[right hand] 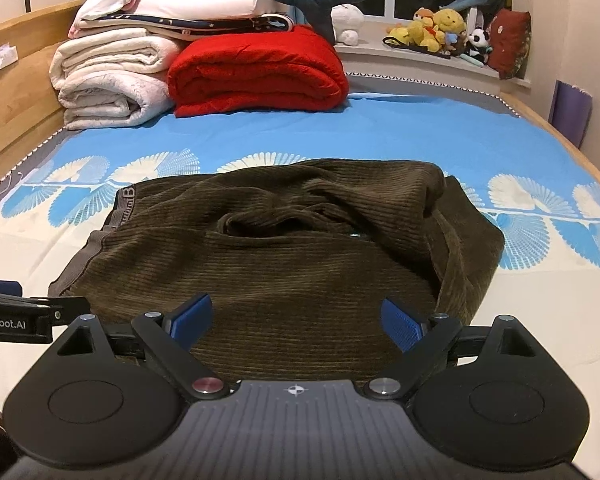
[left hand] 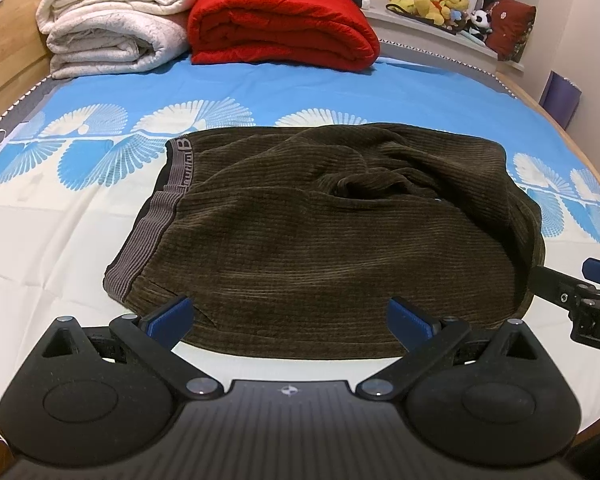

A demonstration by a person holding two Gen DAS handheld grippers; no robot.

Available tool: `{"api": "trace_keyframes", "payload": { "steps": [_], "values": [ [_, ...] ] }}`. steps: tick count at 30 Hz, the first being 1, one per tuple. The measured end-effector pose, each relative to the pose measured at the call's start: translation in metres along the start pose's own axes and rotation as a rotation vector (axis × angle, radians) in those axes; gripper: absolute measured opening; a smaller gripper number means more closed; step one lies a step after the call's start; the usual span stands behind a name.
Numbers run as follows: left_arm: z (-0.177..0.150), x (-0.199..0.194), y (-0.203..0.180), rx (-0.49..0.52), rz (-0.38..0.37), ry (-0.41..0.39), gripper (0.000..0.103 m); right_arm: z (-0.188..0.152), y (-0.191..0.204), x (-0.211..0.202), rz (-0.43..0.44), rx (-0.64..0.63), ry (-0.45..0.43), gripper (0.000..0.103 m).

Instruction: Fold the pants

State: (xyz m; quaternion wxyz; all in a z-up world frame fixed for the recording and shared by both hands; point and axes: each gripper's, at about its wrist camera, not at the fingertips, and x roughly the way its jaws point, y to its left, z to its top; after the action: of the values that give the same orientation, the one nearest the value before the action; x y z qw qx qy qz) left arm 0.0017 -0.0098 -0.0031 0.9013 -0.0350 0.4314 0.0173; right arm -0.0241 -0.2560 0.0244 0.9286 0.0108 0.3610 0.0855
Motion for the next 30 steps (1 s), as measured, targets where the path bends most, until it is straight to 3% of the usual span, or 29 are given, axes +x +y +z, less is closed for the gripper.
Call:
{"api": "trace_keyframes", "payload": {
  "steps": [30],
  "values": [
    [0.0003, 0.0034, 0.0021, -0.004, 0.002, 0.01, 0.103, 0.0001, 0.0002, 0.008, -0.023, 0.003, 0.027, 0.092]
  ]
}}
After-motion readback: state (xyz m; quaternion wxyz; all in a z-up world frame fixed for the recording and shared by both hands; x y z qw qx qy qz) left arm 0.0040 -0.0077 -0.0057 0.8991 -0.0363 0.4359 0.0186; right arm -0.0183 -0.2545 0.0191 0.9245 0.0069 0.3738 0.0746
